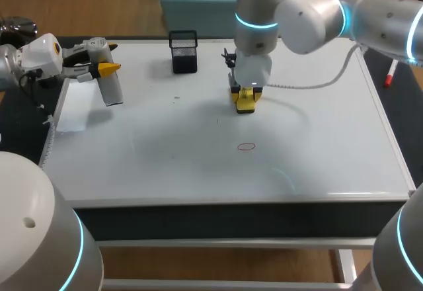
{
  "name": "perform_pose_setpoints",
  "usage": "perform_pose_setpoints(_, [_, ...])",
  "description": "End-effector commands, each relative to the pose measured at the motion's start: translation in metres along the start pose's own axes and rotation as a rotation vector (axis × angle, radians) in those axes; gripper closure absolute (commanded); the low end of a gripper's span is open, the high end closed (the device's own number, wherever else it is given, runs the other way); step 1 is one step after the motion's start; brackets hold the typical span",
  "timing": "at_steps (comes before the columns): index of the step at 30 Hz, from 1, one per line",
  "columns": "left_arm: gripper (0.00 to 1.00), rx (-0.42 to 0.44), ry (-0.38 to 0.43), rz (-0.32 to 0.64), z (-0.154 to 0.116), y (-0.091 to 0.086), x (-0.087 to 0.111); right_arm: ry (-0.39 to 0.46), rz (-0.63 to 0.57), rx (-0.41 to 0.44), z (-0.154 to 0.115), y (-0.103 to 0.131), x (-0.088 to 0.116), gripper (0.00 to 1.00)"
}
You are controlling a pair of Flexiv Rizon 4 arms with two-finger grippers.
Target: Pick up the inspection probe, press it on each red-marked spot on the whiteboard one by one, put down the probe, pick up the eraser, and wipe off all the red marks.
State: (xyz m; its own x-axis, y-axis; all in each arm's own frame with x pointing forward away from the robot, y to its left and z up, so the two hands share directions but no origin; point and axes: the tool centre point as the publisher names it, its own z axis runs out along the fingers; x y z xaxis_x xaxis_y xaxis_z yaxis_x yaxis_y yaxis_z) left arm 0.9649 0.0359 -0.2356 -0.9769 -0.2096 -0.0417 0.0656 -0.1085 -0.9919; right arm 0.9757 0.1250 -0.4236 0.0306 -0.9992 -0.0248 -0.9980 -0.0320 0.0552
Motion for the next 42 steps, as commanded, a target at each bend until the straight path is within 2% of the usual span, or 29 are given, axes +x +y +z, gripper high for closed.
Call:
perform_pose_setpoints(1, [1.00, -0.001, -0.004, 0.002, 0.001, -0.001, 0.001, 0.001, 0.008, 0.003, 0.002, 0.000, 0.012, 1.00])
perform_pose_setpoints(21, [1.00, -0.001, -0.004, 0.002, 0.001, -0.001, 0.001, 0.022, 0.111, 0.006, -0.002, 0.007, 0.068, 1.00])
perform_pose_setpoints(33, [1.00, -0.001, -0.004, 0.002, 0.001, -0.001, 0.001, -0.002, 0.132, 0.042, -0.035, 0.008, 0.095, 1.00])
perform_pose_setpoints(42, [1.00, -0.001, -0.004, 0.002, 0.001, -0.001, 0.001, -0.005, 0.192, 0.070, -0.054, 0.003, 0.134, 1.00])
